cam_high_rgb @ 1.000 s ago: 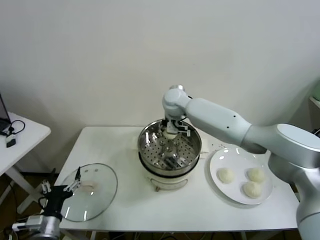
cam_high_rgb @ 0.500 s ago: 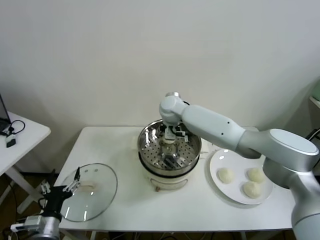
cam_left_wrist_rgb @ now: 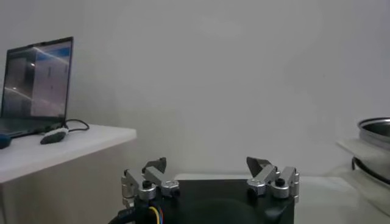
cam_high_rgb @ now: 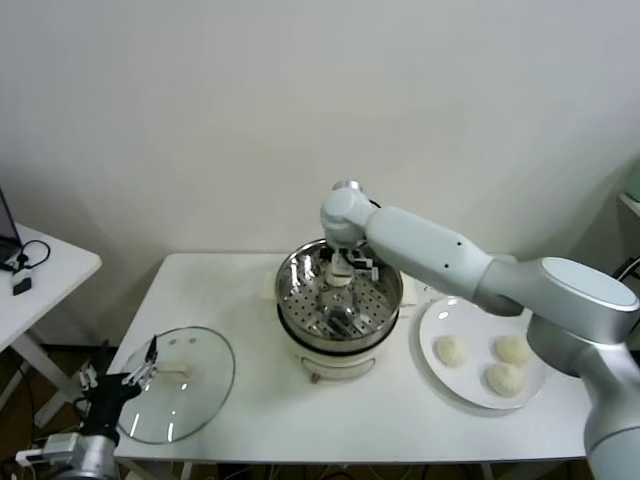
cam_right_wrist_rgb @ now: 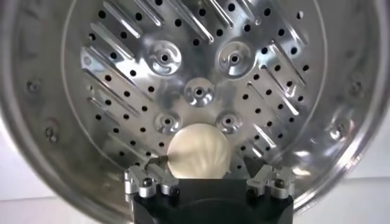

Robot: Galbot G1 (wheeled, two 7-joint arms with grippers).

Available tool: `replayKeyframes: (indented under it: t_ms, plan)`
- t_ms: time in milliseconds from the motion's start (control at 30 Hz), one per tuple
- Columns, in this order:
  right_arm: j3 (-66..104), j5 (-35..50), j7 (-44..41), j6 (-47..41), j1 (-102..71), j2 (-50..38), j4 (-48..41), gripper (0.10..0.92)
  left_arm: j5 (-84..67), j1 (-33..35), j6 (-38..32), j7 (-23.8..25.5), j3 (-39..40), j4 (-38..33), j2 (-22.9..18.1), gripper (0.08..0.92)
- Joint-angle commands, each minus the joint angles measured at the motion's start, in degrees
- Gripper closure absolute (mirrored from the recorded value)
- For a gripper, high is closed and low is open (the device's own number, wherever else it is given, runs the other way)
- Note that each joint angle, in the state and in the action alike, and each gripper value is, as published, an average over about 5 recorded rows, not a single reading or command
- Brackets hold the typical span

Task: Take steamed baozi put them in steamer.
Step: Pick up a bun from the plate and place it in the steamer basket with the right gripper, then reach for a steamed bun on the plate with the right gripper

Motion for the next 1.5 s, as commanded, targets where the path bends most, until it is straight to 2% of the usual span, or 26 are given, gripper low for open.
replayKeyframes:
  t_ms: [33, 200, 333, 467, 567, 700, 967, 1500]
  plan:
    - [-5.84, 19.33, -3.11, -1.91, 12.88, -10.2, 7.83, 0.203, -0.36, -0.08, 0.06, 0.02, -0.04, 0.04, 0.26, 0.177]
    - [-10.78, 28.73, -4.63, -6.79, 19.7, -18.0, 11.75, 0.203, -0.14, -0.65, 0.19, -0.1, 0.57, 0.14, 0.02, 0.177]
    - [-19.73, 45.02, -3.82, -20.15, 26.53, -25.02, 13.56, 0.203, 0.06, -1.01, 0.35, -0.2, 1.19, 0.08, -0.01, 0.177]
    - [-28.4, 61.21, 0.66, -30.51, 30.85, -31.86, 13.47, 0.203, 0.08, -1.47, 0.46, -0.34, 1.58, 0.12, 0.23, 0.177]
    - [-30.8, 68.04, 2.52, -35.8, 31.21, -36.48, 13.47, 0.203, 0.05, -1.7, 0.5, -0.41, 1.92, 0.21, 0.53, 0.177]
    - [-30.13, 65.25, 2.66, -37.5, 28.05, -41.18, 13.13, 0.203, 0.06, -1.8, 0.61, -0.42, 2.38, 0.12, 0.82, 0.177]
    - [-17.91, 56.15, 3.15, -39.43, 8.72, -46.34, 11.41, 0.203, 0.02, -1.43, 0.52, -0.44, 2.3, -0.07, 1.06, 0.177]
    - [-12.53, 52.64, 2.19, -40.49, -5.95, -37.85, 5.52, 0.203, -0.02, -0.73, 0.37, -0.58, 1.37, 0.52, 1.14, 0.177]
